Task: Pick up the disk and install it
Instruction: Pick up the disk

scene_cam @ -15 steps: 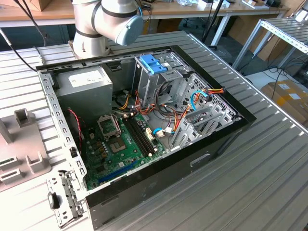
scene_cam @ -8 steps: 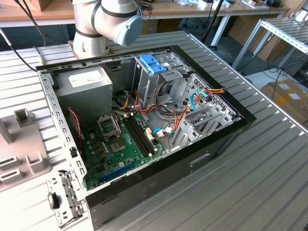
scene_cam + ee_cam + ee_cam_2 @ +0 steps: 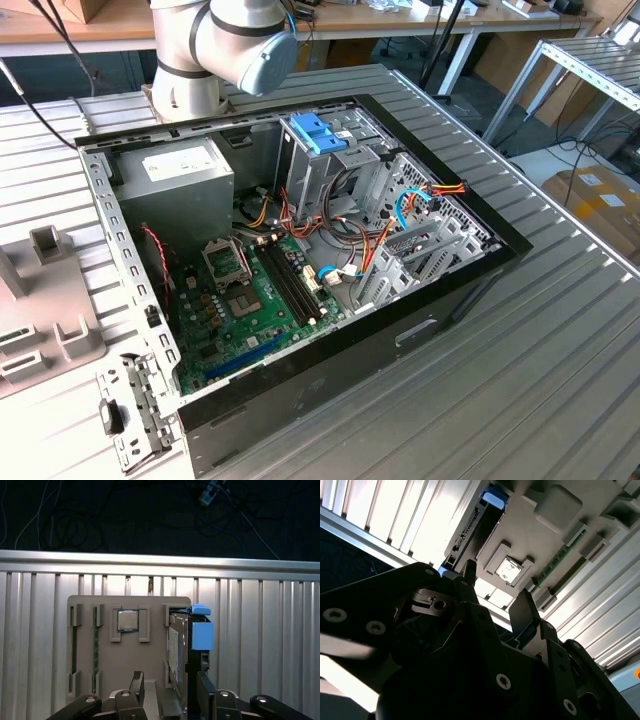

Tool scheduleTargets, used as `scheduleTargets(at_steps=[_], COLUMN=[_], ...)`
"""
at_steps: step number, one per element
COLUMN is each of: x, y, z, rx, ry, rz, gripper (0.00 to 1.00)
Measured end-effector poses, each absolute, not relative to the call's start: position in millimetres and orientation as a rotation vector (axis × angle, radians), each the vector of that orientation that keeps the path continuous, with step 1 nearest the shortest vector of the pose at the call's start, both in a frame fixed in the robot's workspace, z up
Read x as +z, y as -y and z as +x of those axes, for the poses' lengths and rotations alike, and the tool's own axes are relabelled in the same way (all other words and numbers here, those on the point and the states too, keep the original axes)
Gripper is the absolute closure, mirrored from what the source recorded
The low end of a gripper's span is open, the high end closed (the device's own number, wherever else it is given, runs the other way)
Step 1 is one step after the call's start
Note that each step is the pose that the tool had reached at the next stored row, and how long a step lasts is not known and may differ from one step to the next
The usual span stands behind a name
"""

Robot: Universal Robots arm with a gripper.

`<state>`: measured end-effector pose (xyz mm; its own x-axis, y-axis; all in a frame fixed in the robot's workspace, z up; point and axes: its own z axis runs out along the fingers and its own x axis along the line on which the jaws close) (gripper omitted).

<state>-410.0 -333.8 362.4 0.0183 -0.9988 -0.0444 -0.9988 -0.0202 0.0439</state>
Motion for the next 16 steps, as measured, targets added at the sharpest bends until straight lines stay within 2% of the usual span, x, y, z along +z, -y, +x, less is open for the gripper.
scheduleTargets(at_steps=[16], x=[359.0], y=[324.3], z=[-410.0], rx=[-0.102], ry=[2.200], rz=[2.243], gripper=[0.46])
